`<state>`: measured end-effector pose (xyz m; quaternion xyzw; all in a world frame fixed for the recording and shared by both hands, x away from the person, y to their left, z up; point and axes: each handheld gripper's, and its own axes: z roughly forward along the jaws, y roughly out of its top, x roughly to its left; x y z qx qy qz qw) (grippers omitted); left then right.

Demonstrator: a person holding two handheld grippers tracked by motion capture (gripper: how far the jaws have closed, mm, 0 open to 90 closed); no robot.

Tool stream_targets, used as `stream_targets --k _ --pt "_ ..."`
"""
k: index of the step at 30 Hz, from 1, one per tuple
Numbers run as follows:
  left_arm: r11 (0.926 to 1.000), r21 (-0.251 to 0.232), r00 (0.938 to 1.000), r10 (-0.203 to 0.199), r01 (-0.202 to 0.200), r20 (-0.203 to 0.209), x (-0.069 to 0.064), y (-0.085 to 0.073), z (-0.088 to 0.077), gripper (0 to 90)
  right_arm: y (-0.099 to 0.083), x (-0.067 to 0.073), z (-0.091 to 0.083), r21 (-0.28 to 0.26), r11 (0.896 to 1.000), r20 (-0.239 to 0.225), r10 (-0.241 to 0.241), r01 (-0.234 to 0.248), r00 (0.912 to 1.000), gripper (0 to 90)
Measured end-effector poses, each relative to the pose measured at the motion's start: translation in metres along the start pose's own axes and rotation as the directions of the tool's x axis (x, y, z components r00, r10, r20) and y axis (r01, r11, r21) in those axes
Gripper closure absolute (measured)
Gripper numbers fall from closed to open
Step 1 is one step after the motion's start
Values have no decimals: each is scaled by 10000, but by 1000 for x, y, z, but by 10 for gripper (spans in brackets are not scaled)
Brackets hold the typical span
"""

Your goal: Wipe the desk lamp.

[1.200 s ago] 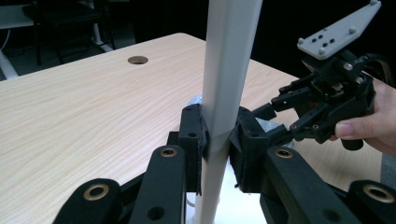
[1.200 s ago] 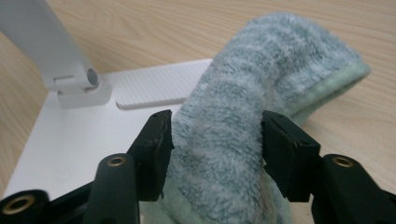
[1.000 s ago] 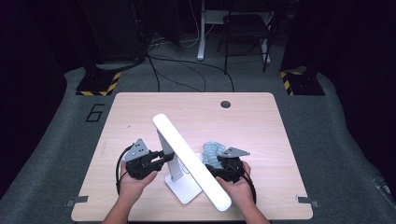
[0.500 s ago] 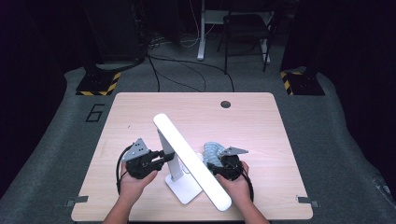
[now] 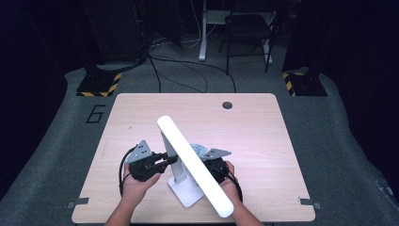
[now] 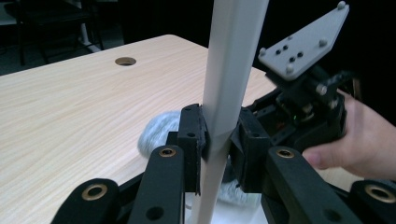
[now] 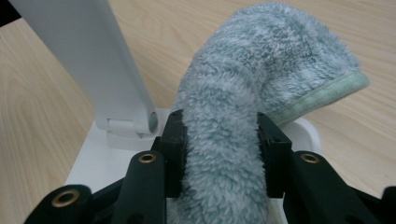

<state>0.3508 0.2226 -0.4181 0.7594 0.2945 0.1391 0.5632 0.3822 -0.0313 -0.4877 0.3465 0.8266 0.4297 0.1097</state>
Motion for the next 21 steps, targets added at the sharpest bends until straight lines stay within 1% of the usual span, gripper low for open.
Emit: stream_targets --k 2,3,4,6,7,8,9,10,11,12,16,17,20,21 --pt "10000 -22 10000 12 -12 -33 0 0 0 754 -1 3 5 84 9999 -84 -130 131 9999 614" --pt "10000 16 10000 20 -20 9 0 0 0 754 -1 6 8 73 10000 -134 -40 41 9999 613" --pt "10000 18 10000 18 -18 6 0 0 0 753 -1 8 10 169 9998 -129 -125 128 9998 612" --pt "10000 14 10000 -46 46 16 -1 0 0 754 -3 10 15 207 9978 73 -636 634 9980 619" --pt "10000 -18 10000 -82 82 -9 -2 0 0 754 -3 10 16 193 9972 190 -725 722 9972 625" --pt "10000 37 10000 16 -16 -34 -2 1 0 754 -3 9 17 229 9970 200 -739 734 9971 629" --pt "9999 110 10000 78 -78 3 -2 1 0 755 -4 8 17 224 9966 327 -803 796 9962 634" --pt "10000 -3 10000 76 -76 -60 -3 0 0 755 -4 7 17 211 9962 385 -852 845 9956 638" --pt "10000 -3 10000 76 -76 -60 -3 0 0 755 -4 7 17 211 9962 385 -852 845 9956 638" --pt "10000 1 10000 65 -65 -58 -3 0 0 755 -3 4 18 217 9953 509 -953 943 9941 643" --pt "10000 -4 10000 28 -28 -71 -3 0 0 756 -3 -4 16 192 9964 862 -837 823 9928 647" --pt "10000 -6 10000 24 -24 -69 -3 0 0 756 -3 -6 16 236 9971 921 -741 723 9930 647" --pt "10000 73 10000 25 -24 -39 -2 0 -1 756 -3 -16 13 231 9979 1203 -630 606 9907 648" --pt "10000 81 10000 36 -36 -47 -2 0 -1 756 -3 -18 13 190 9990 1275 -422 401 9909 648"
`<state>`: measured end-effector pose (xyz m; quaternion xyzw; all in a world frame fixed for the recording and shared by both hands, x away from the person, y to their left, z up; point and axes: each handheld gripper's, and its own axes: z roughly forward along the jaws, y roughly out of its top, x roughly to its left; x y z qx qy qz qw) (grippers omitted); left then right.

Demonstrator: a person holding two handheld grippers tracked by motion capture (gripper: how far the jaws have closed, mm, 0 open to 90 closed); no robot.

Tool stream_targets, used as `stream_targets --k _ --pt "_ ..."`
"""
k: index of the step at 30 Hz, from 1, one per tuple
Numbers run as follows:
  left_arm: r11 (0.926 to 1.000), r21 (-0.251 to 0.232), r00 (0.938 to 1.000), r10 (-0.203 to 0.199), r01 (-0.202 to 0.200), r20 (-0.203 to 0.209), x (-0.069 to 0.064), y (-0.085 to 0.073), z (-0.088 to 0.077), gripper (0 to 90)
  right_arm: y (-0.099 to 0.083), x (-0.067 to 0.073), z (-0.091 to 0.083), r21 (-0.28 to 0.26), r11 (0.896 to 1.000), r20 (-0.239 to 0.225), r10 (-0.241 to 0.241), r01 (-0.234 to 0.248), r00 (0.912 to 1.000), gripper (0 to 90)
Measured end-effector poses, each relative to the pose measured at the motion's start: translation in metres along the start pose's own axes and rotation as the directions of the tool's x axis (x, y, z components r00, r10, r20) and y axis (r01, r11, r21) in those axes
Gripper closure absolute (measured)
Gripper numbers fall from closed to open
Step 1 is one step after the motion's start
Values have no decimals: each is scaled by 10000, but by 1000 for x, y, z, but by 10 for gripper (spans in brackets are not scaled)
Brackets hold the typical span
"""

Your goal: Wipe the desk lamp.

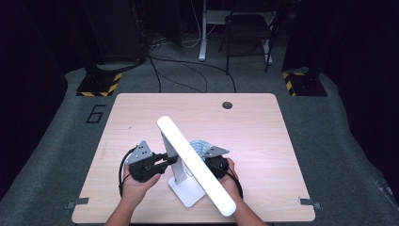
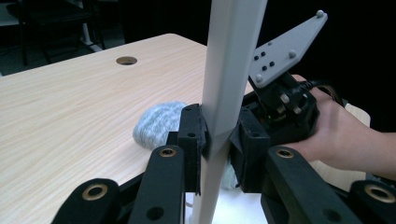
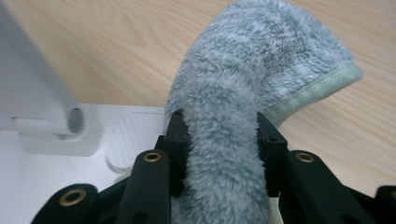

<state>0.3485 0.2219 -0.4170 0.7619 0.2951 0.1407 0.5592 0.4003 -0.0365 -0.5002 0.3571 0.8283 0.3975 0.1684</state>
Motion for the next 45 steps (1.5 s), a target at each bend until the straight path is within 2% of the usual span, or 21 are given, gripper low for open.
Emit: stream_targets --k 4,9,10,11,12,15,17,18,19,20,21,22,23,26,27,28,32,39,40,41,45 --pt "9999 -137 10000 -72 72 -33 -1 -1 1 757 -1 -13 -1 -18 9997 292 262 -261 9992 650" --pt "9999 -109 10000 -75 75 -14 0 -1 1 757 -5 -32 -3 -14 9928 299 1194 -1194 9924 657" --pt "9999 -120 10000 -58 58 -48 0 -1 1 757 -6 -34 -3 235 9921 678 1216 -1234 9903 659" --pt "9999 -153 9999 -79 78 -73 0 0 1 757 -9 -38 -3 213 9926 736 1173 -1192 9904 660" --pt "9999 -154 9999 -57 55 -122 1 0 1 757 -12 -41 -4 314 9885 796 1453 -1482 9862 661" --pt "9999 -143 9998 -16 13 -196 4 0 2 757 -19 -47 -8 196 9812 435 1909 -1919 9806 660" --pt "9997 -164 9997 -183 181 -156 4 0 3 754 -22 -47 -9 154 9796 389 1995 -2002 9791 659" --pt "9997 -164 9998 -165 163 -126 5 0 3 753 -22 -47 -9 114 9820 443 1880 -1886 9812 659" --pt "9991 -99 9991 -417 417 6 7 0 3 749 -22 -46 -9 115 9819 430 1884 -1890 9812 659" --pt "9991 -99 9991 -417 417 6 7 0 3 705 -22 -46 -9 115 9819 430 1884 -1890 9812 659" --pt "9985 -68 9985 -542 543 102 9 0 5 705 -22 -46 -9 138 9802 437 1966 -1974 9795 659" --pt "9977 19 9976 -672 671 184 9 -1 7 654 -22 -46 -9 89 9793 439 2015 -2020 9785 659" --pt "9979 56 9978 -650 649 155 9 -2 9 645 -22 -46 -10 138 9809 410 1934 -1941 9803 659" --pt "9978 270 9982 -600 599 41 7 -5 15 658 -22 -44 -11 143 9803 422 1962 -1970 9797 659" --pt "9968 279 9971 -755 752 98 7 -6 16 667 -23 -45 -12 163 9829 391 1825 -1832 9824 659" --pt "9980 230 9983 -582 582 -17 7 -7 17 676 -24 -45 -12 119 9836 372 1794 -1799 9831 659" --pt "9981 235 9984 -572 572 -7 10 -8 16 729 -26 -43 -16 274 9848 409 1702 -1714 9846 658" --pt "9994 153 9993 -322 325 -207 8 -8 16 741 -35 -43 -31 553 9918 422 1127 -1149 9927 656" --pt "9989 157 9988 -432 436 -227 7 -8 16 742 -38 -43 -34 643 9921 354 1053 -1074 9938 656" --pt "9995 205 9994 -246 251 -256 7 -7 16 743 -40 -43 -38 689 9934 353 890 -912 9954 655" --pt "9994 197 9994 -264 268 -222 7 -7 16 748 -46 -39 -50 938 9943 182 497 -512 9986 655"
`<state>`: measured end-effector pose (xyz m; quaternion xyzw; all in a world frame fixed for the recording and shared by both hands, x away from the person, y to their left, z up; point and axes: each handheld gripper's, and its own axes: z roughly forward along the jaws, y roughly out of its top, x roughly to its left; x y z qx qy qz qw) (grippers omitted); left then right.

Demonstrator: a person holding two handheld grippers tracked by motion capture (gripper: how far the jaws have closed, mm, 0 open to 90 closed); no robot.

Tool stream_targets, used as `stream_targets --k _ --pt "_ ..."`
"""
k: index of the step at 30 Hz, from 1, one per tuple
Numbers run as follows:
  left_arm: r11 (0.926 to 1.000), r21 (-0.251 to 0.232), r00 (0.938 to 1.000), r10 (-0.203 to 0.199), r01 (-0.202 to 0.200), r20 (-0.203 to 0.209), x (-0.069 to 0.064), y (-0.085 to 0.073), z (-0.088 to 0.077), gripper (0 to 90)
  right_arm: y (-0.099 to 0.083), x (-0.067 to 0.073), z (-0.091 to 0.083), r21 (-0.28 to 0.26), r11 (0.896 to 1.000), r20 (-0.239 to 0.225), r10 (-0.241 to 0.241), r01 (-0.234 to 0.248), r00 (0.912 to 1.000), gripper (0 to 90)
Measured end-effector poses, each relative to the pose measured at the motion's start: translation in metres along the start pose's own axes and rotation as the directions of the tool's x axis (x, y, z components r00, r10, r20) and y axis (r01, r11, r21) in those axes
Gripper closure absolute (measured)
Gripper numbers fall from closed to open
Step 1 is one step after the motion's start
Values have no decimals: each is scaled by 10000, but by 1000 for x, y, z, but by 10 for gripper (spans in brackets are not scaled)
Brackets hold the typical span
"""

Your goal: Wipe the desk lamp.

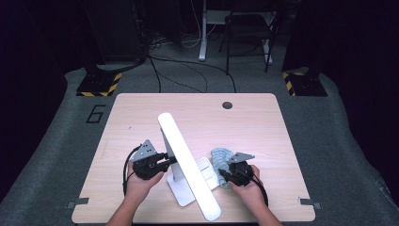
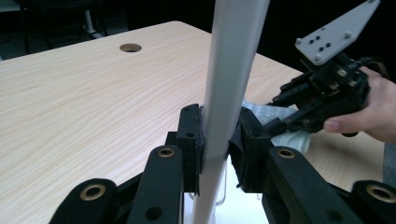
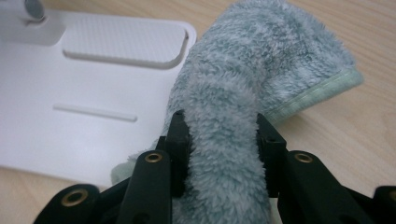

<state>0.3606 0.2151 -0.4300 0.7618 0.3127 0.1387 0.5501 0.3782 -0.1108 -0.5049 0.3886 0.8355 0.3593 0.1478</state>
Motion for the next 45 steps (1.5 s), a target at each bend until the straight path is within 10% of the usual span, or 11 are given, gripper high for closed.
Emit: stream_targets --k 30,45 --pt "9995 -45 9964 300 -298 788 5 -1 0 758 48 -8 56 -269 9985 204 492 -487 9986 653" --pt "9996 35 9996 277 -277 31 -2 0 0 757 39 -4 44 -178 9998 93 17 -15 10000 655"
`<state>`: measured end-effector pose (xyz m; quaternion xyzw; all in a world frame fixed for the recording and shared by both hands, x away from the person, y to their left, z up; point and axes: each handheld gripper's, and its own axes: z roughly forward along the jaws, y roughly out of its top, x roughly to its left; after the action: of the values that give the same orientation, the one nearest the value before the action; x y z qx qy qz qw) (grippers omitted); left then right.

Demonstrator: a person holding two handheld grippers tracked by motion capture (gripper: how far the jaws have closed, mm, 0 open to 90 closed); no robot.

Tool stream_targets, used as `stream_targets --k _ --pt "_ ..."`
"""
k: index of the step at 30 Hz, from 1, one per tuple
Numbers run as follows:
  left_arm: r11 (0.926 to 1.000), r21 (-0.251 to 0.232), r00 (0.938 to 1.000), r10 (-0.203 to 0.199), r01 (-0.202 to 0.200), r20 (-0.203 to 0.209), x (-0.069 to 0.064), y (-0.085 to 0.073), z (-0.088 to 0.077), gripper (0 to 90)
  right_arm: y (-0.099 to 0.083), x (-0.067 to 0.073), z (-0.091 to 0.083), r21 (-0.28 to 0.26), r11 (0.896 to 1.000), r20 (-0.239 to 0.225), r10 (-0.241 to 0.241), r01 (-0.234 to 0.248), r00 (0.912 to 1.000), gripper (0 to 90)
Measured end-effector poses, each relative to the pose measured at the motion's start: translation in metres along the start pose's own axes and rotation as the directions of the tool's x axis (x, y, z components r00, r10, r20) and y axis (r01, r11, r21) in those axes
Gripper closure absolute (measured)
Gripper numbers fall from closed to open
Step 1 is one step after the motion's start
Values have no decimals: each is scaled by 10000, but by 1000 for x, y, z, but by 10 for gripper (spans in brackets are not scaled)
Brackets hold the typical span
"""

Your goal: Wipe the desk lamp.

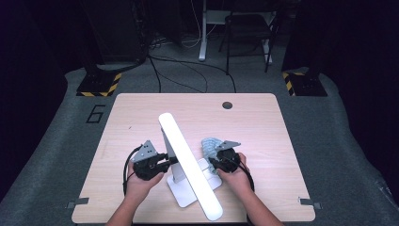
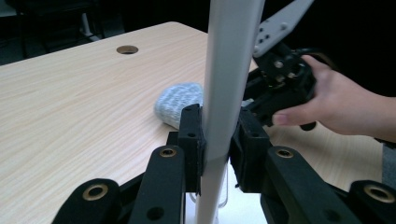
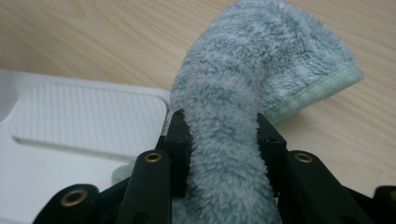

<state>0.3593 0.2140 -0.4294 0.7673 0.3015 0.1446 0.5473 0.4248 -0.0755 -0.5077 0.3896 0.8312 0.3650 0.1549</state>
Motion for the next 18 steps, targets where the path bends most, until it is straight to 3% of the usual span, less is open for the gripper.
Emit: stream_targets --k 12,18 --pt "10000 -31 9995 -31 30 -321 -1 -1 0 750 -35 11 -37 128 9987 -134 -485 486 9987 656" --pt "10000 -32 9994 -49 48 -334 -1 -1 0 749 -50 13 -55 353 9970 -437 -675 690 9968 650"
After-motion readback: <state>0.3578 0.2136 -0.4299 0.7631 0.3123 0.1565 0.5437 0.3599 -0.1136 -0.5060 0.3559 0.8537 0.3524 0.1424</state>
